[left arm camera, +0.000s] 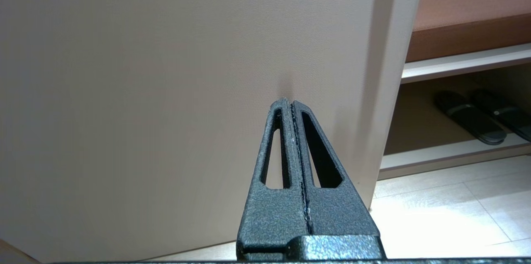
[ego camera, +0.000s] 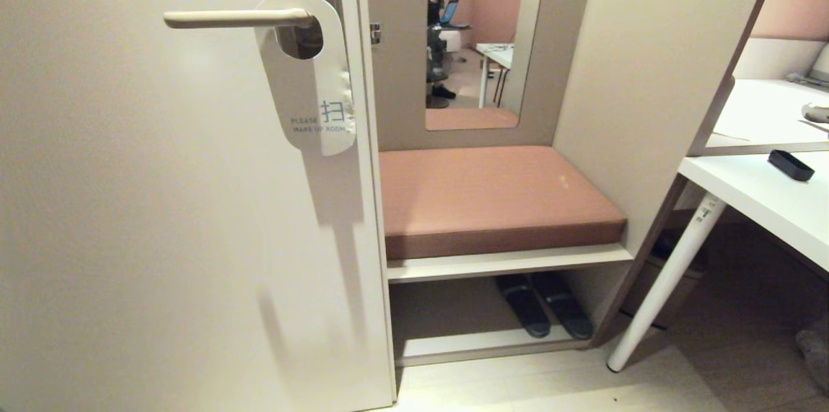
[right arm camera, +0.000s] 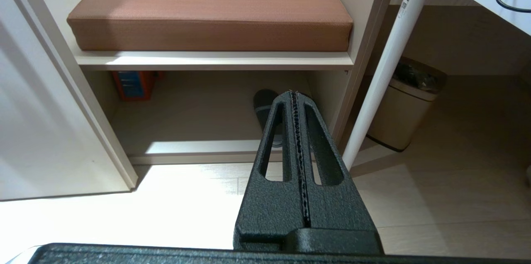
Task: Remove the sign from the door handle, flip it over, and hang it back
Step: Take down the sign
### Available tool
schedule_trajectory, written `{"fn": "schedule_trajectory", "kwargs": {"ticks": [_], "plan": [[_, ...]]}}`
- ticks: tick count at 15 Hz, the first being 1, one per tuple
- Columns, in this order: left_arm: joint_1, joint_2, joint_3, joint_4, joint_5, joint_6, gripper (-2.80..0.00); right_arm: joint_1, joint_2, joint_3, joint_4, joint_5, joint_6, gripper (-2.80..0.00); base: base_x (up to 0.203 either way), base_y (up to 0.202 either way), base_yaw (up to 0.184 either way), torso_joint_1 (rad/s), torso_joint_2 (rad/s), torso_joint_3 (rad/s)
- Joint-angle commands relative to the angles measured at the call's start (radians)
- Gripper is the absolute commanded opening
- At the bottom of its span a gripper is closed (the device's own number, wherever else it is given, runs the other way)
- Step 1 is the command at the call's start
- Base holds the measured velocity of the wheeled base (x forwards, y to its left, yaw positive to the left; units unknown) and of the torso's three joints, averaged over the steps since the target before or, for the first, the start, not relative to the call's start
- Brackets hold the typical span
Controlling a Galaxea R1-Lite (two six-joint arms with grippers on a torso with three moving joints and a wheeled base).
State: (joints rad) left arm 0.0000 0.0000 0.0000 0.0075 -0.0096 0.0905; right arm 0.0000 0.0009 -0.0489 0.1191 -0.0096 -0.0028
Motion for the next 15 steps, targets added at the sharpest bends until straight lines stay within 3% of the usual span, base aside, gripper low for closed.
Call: {"fn": "schedule_trajectory", "kwargs": {"ticks": [1, 15], "plan": [[0.000, 0.000, 0.000, 0.000, 0.002, -0.005, -2.80, 0.000, 0.001, 0.000, 0.001, 0.000, 0.000, -2.80, 0.000, 0.000, 0.000, 0.000, 0.00, 0.000], [0.000, 0.000, 0.000, -0.001, 0.003, -0.011, -2.80, 0.000, 0.001, 0.000, 0.001, 0.000, 0.000, -2.80, 0.000, 0.000, 0.000, 0.000, 0.00, 0.000]]}}
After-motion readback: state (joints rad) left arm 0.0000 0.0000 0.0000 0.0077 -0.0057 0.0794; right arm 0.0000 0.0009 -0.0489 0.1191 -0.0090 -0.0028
